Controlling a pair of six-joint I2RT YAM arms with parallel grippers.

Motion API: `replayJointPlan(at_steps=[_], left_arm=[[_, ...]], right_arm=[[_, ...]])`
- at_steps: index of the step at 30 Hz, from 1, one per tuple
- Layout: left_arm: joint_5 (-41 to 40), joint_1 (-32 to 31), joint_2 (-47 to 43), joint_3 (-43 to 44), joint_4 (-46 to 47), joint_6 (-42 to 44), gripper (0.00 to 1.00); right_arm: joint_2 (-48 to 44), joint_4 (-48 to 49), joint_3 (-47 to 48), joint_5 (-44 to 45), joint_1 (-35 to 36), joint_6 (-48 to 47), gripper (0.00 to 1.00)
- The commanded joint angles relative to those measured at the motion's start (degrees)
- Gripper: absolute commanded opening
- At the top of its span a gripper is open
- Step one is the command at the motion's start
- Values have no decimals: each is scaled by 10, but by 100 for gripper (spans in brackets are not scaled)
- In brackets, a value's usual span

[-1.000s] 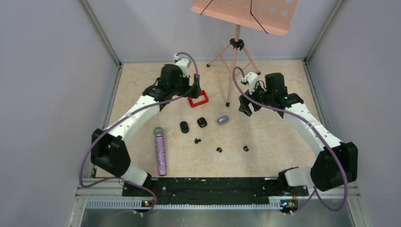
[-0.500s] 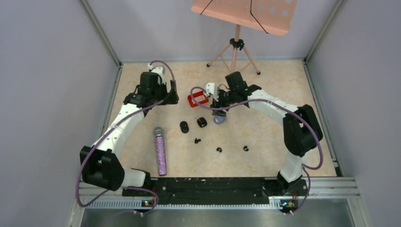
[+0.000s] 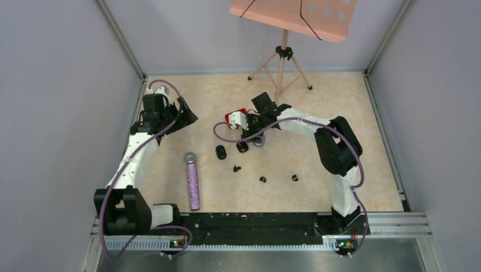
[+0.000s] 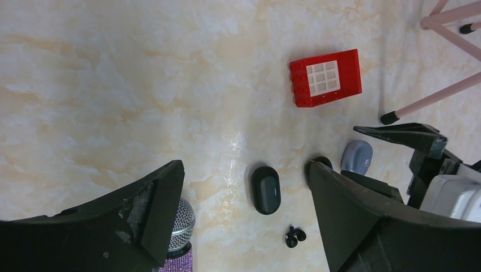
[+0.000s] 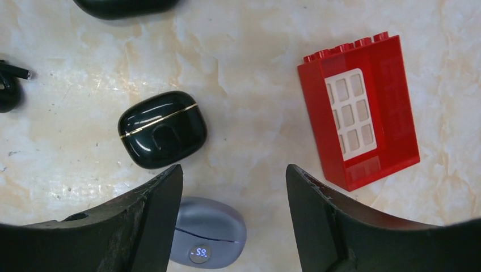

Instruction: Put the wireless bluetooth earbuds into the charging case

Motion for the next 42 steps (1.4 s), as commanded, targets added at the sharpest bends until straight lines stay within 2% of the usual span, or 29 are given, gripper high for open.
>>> replayJointPlan(at_steps=[1, 9, 32, 34, 37, 42], left_arm=[[24, 16, -25, -1, 26, -10, 86], [35, 25, -19, 3, 39, -14, 85], [55, 27, -18, -13, 55, -17, 83], [61, 27, -17, -13, 57, -17, 83], [65, 27, -14, -9, 57, -16, 83], [66, 27, -7, -3, 59, -12, 83]], right_arm=[[9, 1, 7, 11, 19, -46, 66], [-1, -5, -25, 5, 43, -72, 66], [70, -17, 56, -32, 73, -31, 65], [73, -18, 61, -28, 73, -22, 61], [85, -49, 84, -22, 72, -8, 54], [92, -126, 110, -38, 62, 20, 59]])
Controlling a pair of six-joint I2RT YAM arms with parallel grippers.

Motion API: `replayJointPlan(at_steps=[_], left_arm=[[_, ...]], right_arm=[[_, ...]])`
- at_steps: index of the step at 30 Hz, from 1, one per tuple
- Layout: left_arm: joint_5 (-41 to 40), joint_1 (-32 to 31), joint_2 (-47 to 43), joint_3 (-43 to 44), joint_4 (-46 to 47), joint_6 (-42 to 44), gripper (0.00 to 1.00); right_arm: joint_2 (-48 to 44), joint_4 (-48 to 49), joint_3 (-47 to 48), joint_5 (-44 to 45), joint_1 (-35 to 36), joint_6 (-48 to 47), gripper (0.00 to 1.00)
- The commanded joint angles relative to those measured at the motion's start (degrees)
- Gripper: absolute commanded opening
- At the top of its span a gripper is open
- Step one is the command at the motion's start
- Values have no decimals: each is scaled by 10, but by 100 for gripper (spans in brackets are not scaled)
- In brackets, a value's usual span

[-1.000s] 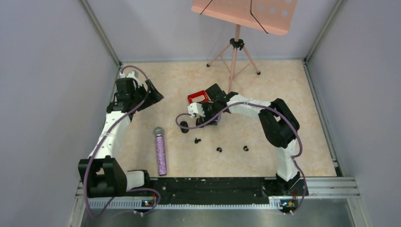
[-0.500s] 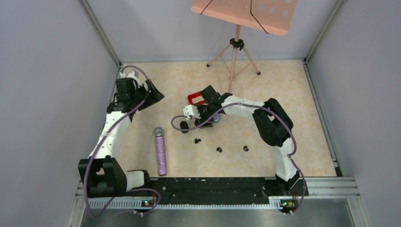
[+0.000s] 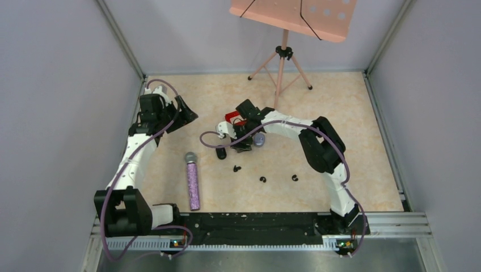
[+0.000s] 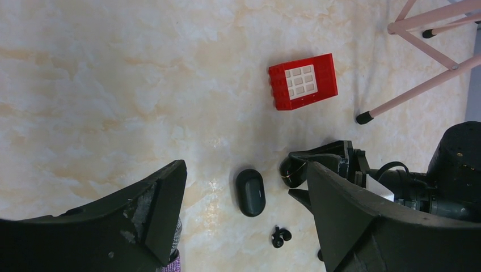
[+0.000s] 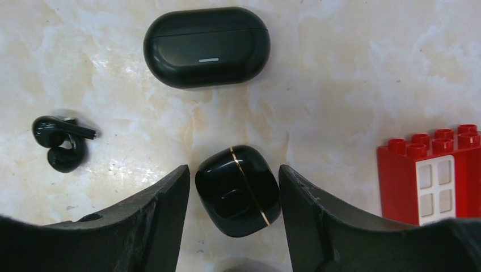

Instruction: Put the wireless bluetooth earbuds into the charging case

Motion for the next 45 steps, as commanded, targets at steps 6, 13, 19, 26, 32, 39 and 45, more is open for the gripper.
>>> replayJointPlan(at_steps=[6, 13, 19, 26, 32, 39, 45], left_arm=[[21, 4, 10, 7, 37, -2, 82], [28, 4, 13, 8, 40, -3, 81], [28, 3, 14, 4, 42, -3, 81], [36, 4, 17, 4, 45, -3, 80], [41, 3, 18, -1, 49, -6, 80], [49, 4, 20, -2, 51, -6, 80], [70, 4, 29, -6, 63, -6, 79]], right_arm=[[-13, -62, 2, -27, -6, 14, 63], [-20, -21, -20, -5, -10, 21, 60], [-34, 29, -47, 17, -10, 35, 59], [-44, 23, -63, 16, -17, 18, 60], [-42, -4, -61, 10, -20, 2, 56], [-38, -9, -58, 14, -21, -3, 56], [-44, -16, -46, 8, -24, 1, 25]])
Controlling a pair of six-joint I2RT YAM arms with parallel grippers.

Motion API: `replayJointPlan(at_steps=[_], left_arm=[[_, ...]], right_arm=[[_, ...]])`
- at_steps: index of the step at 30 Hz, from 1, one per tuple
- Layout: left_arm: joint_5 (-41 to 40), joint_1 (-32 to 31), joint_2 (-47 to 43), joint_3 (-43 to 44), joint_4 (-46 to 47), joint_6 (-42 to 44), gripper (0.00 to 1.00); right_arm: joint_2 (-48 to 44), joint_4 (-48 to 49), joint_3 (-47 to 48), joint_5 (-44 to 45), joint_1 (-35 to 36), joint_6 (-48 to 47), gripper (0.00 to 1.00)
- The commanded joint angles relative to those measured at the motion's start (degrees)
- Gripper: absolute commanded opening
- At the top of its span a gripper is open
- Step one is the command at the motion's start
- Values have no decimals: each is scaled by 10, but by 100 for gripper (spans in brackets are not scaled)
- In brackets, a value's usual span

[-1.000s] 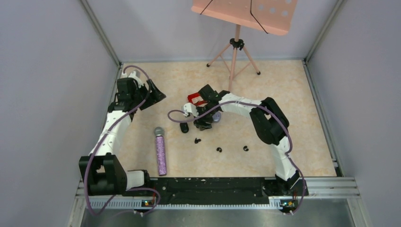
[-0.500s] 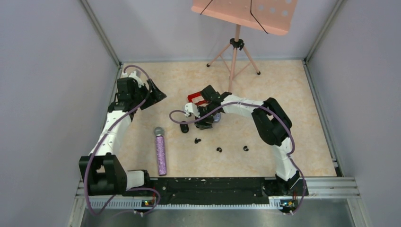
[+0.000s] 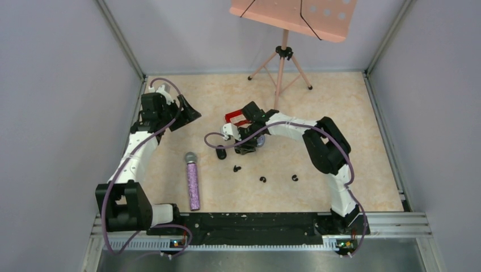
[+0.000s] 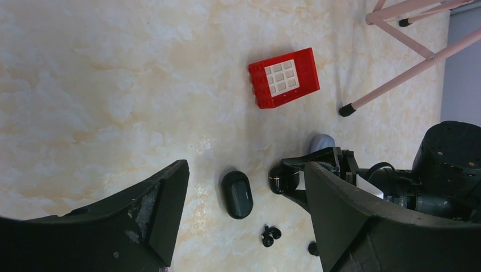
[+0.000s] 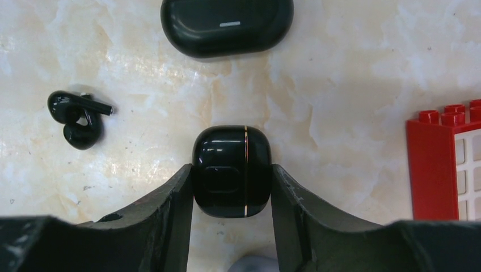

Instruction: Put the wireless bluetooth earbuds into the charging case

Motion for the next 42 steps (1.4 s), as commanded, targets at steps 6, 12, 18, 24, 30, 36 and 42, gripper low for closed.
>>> replayJointPlan(at_steps=[6, 12, 18, 24, 30, 36, 42], left_arm=[[165, -3, 31, -19, 149, -33, 73], [272, -64, 28, 12, 347, -86, 72], [322, -143, 49, 92, 383, -55, 70], [332, -168, 59, 91, 448, -53, 70], [349, -172, 82, 102, 489, -80, 61], [350, -180, 104, 123, 473, -77, 52], [353, -183, 116, 133, 470, -78, 43]], right_arm=[[-123, 25, -6, 16, -27, 21, 22], [-278, 165, -38, 72, -30, 64, 21], [-350, 251, -50, 97, -28, 77, 21], [-362, 270, -61, 105, -16, 34, 22], [-374, 279, -76, 109, -6, 6, 22], [-374, 291, -75, 107, -2, 11, 22], [-373, 291, -78, 103, 3, 4, 22]])
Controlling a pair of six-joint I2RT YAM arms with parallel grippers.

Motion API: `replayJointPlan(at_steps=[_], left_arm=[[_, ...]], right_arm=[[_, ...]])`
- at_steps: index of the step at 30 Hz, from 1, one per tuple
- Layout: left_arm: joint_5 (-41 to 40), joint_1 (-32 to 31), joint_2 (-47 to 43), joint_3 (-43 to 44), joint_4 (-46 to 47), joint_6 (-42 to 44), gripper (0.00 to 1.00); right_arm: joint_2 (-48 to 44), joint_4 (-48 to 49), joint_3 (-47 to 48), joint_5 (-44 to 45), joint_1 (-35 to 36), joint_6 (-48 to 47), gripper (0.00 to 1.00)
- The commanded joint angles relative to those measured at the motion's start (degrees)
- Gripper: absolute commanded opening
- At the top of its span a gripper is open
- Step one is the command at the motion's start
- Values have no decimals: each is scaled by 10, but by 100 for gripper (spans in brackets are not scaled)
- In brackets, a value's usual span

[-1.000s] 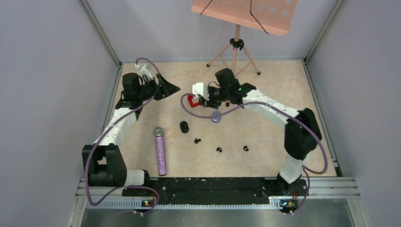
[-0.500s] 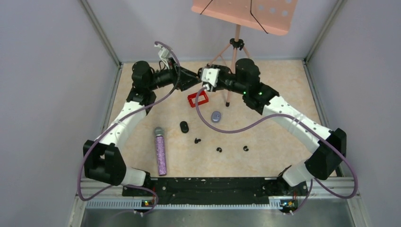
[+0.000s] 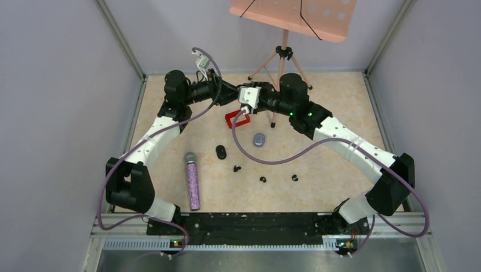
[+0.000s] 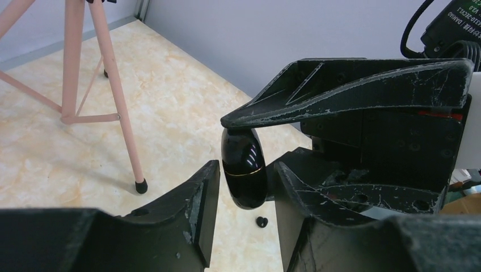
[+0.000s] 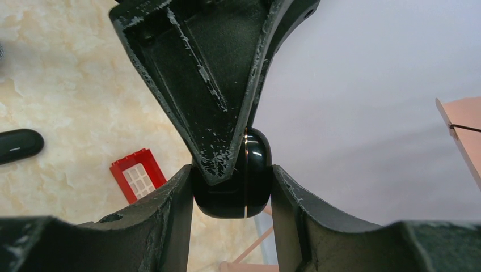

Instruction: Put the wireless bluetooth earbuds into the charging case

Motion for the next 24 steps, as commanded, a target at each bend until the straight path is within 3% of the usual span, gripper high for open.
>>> replayJointPlan(at_steps=[1, 8, 9, 11, 13, 15, 19, 24], left_arm=[[16, -4, 9, 33, 28, -3, 41], [50, -8, 25, 38, 44, -9, 12], [56, -8, 27, 36, 52, -13, 7], [62, -7, 29, 32, 75, -22, 0], [74, -7, 30, 28, 96, -29, 0], [92, -6, 32, 20, 128, -34, 0], [149, -4, 27, -5, 174, 3, 0], [197, -6, 24, -20, 182, 67, 0]], right_arm=[[-8, 34, 5, -5, 10, -6, 22], [-6, 53, 4, 4, 15, 2, 23], [-6, 54, 4, 7, 15, 5, 26], [-5, 45, 9, 18, 15, 21, 41], [1, -33, 43, 17, 10, 46, 56], [15, -148, 109, -37, -16, 102, 61], [77, -372, 274, -180, -92, 212, 61], [150, -562, 421, -270, -121, 178, 53]])
